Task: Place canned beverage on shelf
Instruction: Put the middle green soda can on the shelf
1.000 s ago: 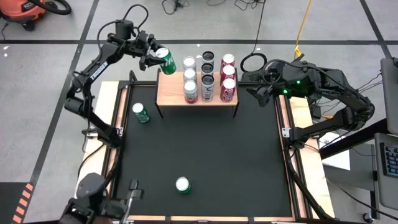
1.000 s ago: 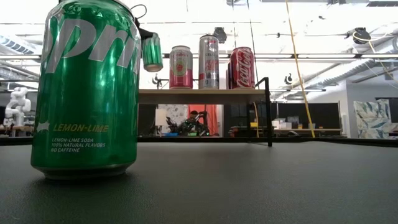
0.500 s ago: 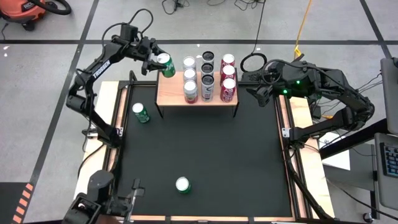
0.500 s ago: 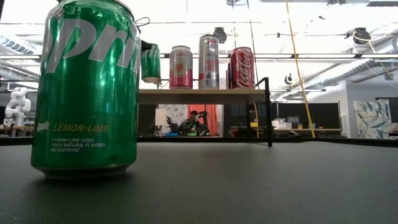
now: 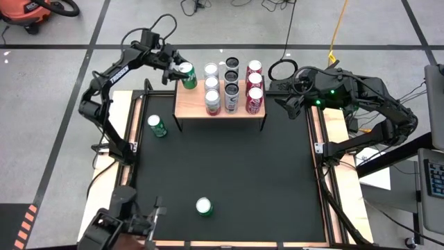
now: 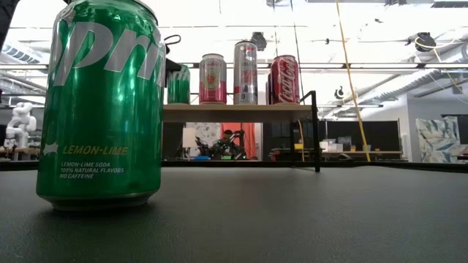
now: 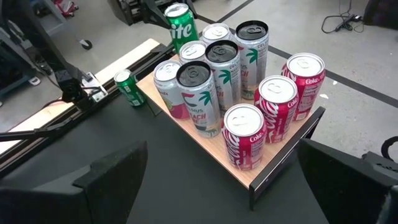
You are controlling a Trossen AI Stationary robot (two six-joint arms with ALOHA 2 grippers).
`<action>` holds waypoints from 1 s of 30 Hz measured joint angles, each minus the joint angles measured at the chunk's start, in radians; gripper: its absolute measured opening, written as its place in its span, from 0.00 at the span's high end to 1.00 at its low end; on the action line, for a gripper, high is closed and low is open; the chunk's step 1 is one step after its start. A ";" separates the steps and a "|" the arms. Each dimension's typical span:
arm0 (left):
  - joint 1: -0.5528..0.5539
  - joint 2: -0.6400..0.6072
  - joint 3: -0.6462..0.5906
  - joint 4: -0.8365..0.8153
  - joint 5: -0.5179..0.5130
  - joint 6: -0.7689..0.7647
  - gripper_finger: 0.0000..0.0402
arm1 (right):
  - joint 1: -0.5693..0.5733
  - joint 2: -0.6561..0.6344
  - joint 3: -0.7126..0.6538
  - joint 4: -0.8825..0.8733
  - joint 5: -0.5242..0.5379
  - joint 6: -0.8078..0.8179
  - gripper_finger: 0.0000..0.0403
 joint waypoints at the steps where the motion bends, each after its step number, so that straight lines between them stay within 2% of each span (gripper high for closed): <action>1: 0.000 0.003 0.000 0.000 -0.008 0.000 0.23 | 0.000 0.000 0.000 -0.001 0.000 0.000 0.03; 7: 0.000 0.021 0.000 -0.003 -0.013 0.001 0.23 | 0.000 0.000 0.000 0.000 0.000 0.000 0.03; 25: -0.032 0.023 0.000 -0.026 -0.120 0.024 0.23 | 0.000 0.000 0.000 0.000 0.004 0.001 0.03; 30: -0.032 0.022 0.000 -0.050 -0.125 0.027 0.21 | 0.000 0.000 0.000 -0.006 0.005 0.003 0.03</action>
